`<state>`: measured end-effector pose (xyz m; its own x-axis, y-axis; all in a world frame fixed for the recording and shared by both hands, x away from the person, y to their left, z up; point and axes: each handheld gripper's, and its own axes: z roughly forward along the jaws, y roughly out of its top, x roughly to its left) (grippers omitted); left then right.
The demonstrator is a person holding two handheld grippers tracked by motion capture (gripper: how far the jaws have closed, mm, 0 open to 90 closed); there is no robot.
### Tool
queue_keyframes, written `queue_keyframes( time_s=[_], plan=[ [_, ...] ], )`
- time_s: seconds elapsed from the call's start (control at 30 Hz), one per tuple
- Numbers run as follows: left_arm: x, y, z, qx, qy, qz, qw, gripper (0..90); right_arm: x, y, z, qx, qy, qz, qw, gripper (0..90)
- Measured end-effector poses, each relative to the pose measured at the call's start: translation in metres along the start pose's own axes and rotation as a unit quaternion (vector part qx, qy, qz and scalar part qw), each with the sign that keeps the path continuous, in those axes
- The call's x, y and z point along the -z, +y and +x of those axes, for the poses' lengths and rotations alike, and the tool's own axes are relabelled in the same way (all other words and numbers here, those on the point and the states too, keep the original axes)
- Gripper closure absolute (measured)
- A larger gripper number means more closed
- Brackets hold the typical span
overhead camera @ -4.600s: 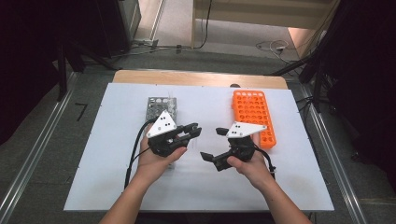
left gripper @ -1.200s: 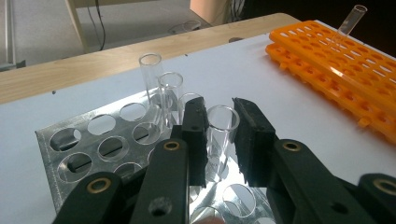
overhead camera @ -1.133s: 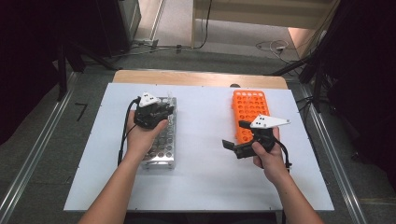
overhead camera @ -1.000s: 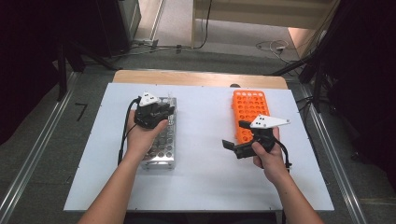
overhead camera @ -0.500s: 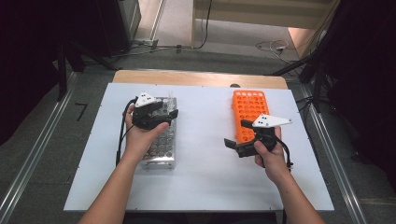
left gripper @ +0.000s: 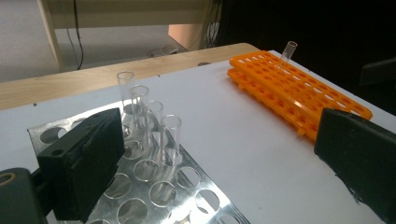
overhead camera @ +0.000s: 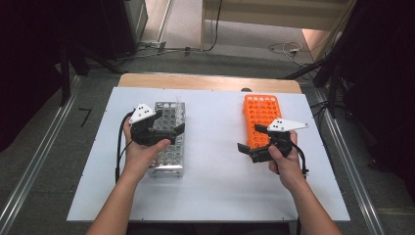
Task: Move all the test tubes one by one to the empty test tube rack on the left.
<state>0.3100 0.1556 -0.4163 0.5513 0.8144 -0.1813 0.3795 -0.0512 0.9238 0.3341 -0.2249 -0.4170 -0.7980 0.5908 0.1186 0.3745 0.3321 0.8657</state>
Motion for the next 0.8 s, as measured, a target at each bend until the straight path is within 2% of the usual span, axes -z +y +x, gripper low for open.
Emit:
queue_keyframes(
  time_s=[0.17,0.33,0.5,0.6,0.8],
  plan=[
    [0.007,-0.008,-0.006,-0.002,-0.012,-0.002,0.9999,0.0,0.000,-0.002,-0.010,-0.011,-0.014,-0.002,0.9998,0.0],
    [0.012,-0.008,-0.010,0.000,-0.027,0.003,0.9996,0.0,0.000,-0.004,-0.021,-0.019,-0.029,-0.004,0.9994,0.0],
    [0.016,-0.009,-0.018,-0.005,-0.032,-0.001,0.9995,0.0,0.001,-0.002,-0.032,-0.028,-0.043,-0.009,0.9987,0.0],
    [0.019,-0.009,-0.021,-0.004,-0.036,-0.005,0.9993,0.0,0.001,-0.001,-0.039,-0.038,-0.050,-0.011,0.9980,0.0],
    [0.023,-0.009,-0.029,-0.011,-0.042,-0.006,0.9991,0.0,-0.003,0.002,-0.053,-0.054,-0.082,-0.013,0.9950,3.2]
  ],
)
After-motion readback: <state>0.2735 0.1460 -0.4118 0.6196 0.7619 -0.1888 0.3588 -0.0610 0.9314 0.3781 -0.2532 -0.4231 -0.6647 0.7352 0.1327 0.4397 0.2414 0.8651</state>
